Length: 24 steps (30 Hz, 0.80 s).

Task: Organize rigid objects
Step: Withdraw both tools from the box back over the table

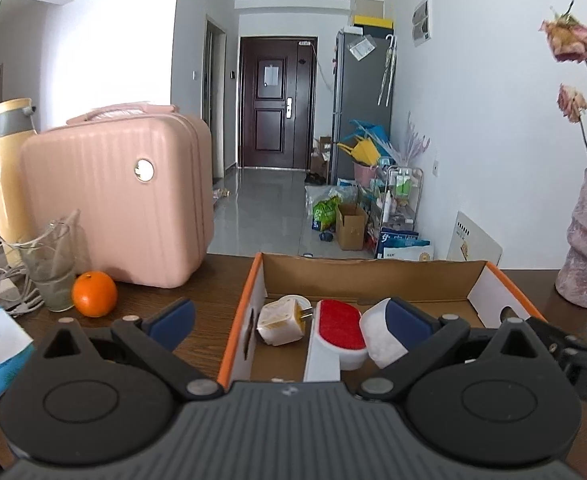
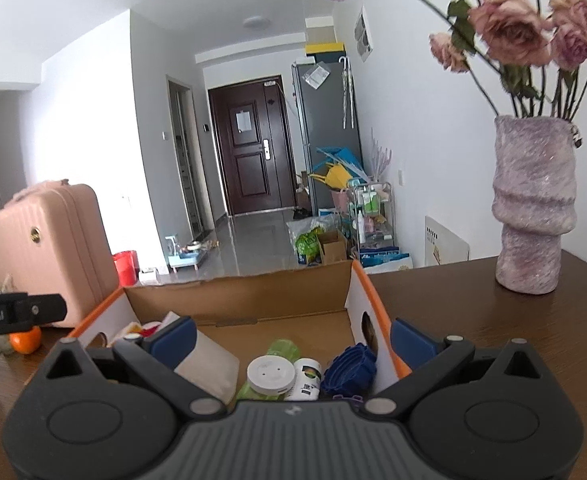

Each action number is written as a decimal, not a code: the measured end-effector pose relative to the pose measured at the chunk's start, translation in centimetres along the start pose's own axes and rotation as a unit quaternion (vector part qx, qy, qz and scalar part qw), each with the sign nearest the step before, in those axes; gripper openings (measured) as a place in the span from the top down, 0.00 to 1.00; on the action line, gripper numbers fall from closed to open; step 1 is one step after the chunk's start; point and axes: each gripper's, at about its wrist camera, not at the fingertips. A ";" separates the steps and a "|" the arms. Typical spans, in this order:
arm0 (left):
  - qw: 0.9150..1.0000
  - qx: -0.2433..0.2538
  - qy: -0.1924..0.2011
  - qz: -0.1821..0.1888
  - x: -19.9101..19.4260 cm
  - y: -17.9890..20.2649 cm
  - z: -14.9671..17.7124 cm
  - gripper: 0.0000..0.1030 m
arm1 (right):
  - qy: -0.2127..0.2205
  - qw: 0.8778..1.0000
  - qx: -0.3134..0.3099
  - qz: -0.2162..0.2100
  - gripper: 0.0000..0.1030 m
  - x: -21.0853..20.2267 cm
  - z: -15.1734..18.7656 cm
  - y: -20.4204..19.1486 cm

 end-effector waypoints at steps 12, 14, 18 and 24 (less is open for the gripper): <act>1.000 0.012 0.023 0.014 -8.4 -3.0 1.1 0.00 | 0.031 0.999 -0.019 -0.002 0.00 -9.2 0.0 -0.9; 0.999 0.017 0.027 0.018 -10.1 -3.4 1.5 0.00 | 0.038 0.999 -0.026 -0.005 0.00 -11.1 0.2 -1.4; 0.999 0.020 0.038 0.023 -13.9 -4.3 2.4 0.00 | 0.050 0.998 -0.035 -0.005 0.00 -14.9 0.9 -2.3; 0.998 0.034 0.047 0.031 -19.2 -5.6 4.4 0.00 | 0.055 0.997 -0.054 -0.015 0.00 -20.7 2.8 -3.7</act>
Point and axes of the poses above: each gripper's, at about its wrist camera, not at the fingertips, and x roughly the way its jaws point, y to its right, z to its underside, and after that the axes turned 13 degrees about -x, right-handed
